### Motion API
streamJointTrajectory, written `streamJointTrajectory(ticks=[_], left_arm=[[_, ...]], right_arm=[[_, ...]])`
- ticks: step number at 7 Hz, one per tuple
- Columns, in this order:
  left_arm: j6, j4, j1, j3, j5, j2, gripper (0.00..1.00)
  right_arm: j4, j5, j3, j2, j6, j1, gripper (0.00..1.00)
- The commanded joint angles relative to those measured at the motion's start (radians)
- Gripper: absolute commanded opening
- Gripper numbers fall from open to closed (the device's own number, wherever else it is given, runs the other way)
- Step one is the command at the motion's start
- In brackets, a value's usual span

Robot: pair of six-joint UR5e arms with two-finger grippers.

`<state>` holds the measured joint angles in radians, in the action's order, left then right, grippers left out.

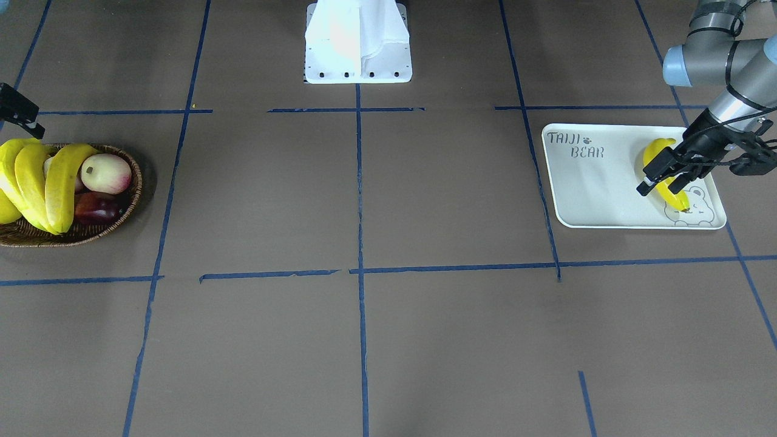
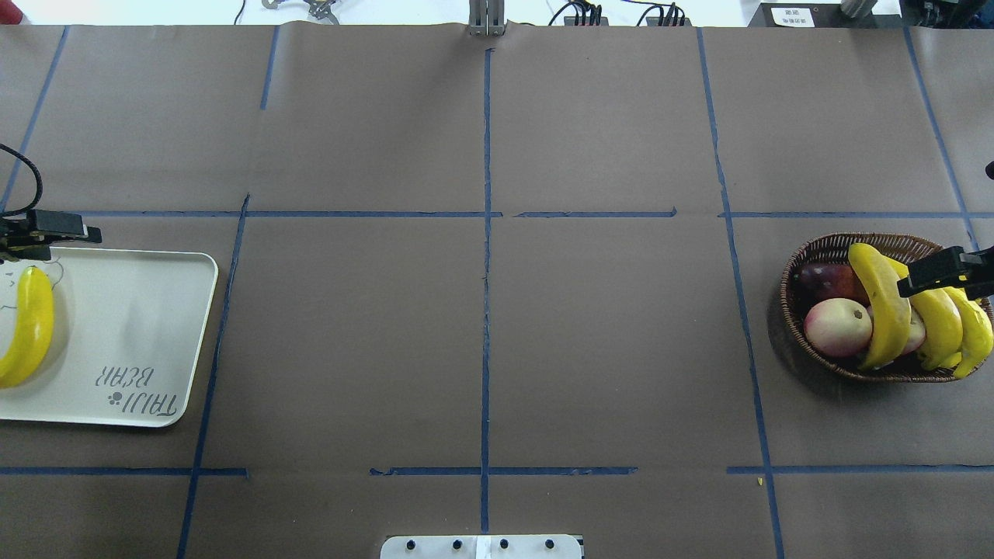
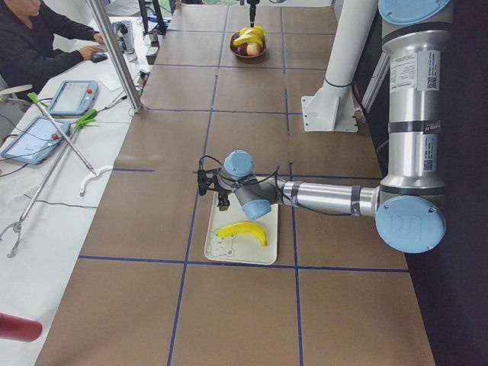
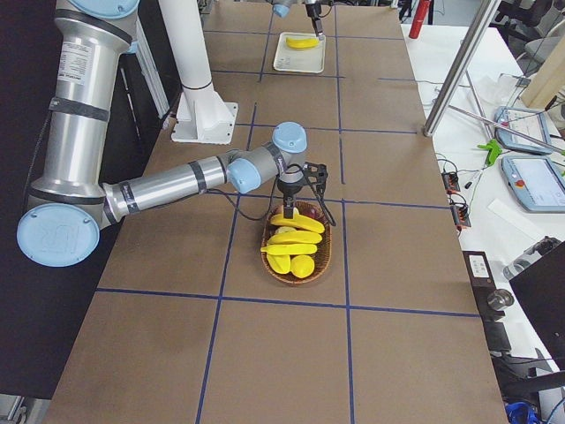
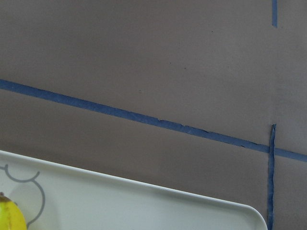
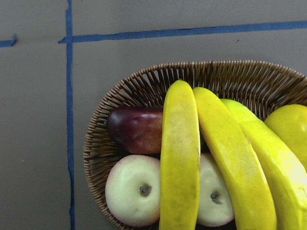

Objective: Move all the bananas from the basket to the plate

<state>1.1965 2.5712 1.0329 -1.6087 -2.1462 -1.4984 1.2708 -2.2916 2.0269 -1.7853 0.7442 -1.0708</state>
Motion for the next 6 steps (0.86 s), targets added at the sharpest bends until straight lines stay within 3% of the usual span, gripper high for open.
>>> streamJointTrajectory(ticks=[1,3,6], left_arm=[[0.000,-0.002,-0.001,0.003,0.000,-0.008,1.00],[0.000,-0.002,-0.001,0.010,0.000,-0.011,1.00],[0.000,0.000,-0.001,0.024,0.002,-0.014,1.00]], right_arm=[[-0.132,0.012,-0.078,-0.019,0.046,0.054,1.00],[-0.133,0.024,-0.079,-0.016,0.055,0.078,0.98],[-0.140,0.130,-0.079,0.003,0.149,0.175,0.90]])
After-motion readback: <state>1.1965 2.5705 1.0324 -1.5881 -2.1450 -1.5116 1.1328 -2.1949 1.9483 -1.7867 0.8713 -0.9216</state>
